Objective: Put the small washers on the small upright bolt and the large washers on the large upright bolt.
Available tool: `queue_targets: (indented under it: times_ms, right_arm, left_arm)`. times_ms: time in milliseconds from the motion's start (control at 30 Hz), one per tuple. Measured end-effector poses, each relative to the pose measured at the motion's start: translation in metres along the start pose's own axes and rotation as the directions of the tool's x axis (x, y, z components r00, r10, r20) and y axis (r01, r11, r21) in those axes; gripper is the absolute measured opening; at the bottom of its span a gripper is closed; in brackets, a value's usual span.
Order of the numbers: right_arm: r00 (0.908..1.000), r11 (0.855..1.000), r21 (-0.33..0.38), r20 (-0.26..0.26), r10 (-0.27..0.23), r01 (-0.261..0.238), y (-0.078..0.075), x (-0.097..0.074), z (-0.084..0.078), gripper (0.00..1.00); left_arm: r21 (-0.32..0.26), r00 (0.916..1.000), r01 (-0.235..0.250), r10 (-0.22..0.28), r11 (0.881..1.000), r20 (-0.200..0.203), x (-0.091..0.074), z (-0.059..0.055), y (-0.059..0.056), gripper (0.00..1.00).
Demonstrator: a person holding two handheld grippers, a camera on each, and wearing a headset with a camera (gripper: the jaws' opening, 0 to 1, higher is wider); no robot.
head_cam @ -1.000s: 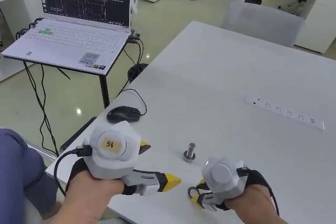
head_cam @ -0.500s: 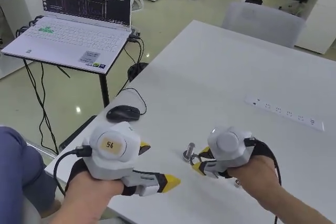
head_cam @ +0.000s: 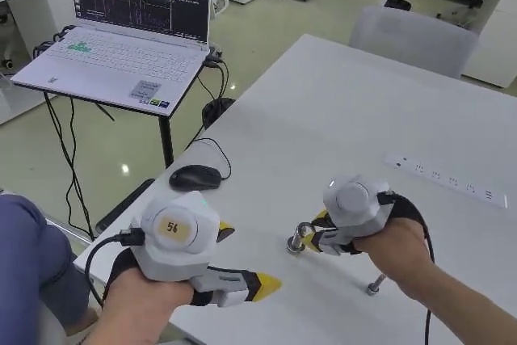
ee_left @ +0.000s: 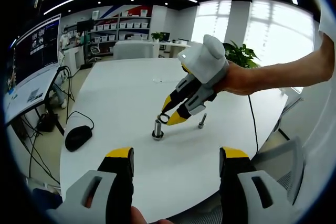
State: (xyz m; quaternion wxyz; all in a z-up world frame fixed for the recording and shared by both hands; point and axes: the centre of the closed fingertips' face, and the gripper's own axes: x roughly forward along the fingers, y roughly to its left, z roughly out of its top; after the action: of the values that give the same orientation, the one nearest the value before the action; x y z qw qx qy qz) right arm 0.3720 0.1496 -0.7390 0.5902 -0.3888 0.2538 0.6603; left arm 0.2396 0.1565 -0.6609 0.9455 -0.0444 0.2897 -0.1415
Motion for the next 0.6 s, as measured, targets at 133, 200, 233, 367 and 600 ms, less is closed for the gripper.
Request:
queue_targets:
  times_ms: [133,200,233,367,600]
  right_arm:
    - [0.9999,1.000,0.012,-0.011,0.009,-0.009,-0.005,0.004,0.000,0.24]
    - [0.9997,1.000,0.016,-0.020,0.015,-0.014,-0.006,0.006,-0.001,0.24]
    - [0.9995,1.000,0.019,-0.024,0.021,-0.021,-0.007,0.008,-0.001,0.24]
    - [0.9989,0.999,0.014,-0.034,0.030,-0.030,-0.006,0.012,-0.001,0.24]
    - [0.9979,0.999,0.022,-0.049,0.042,-0.041,-0.008,0.016,-0.004,0.24]
  left_arm:
    - [-0.002,1.0000,0.001,-0.001,1.000,0.001,0.000,0.001,0.000,0.66]
    - [-0.003,1.0000,0.001,-0.001,1.000,0.001,0.001,0.001,0.000,0.66]
    - [-0.003,1.0000,0.001,-0.001,1.000,0.000,0.001,0.000,0.001,0.66]
    - [-0.005,1.0000,0.000,0.000,1.000,0.001,0.001,0.001,0.001,0.66]
    - [-0.005,1.0000,0.000,0.000,1.000,0.001,0.002,0.002,0.002,0.66]
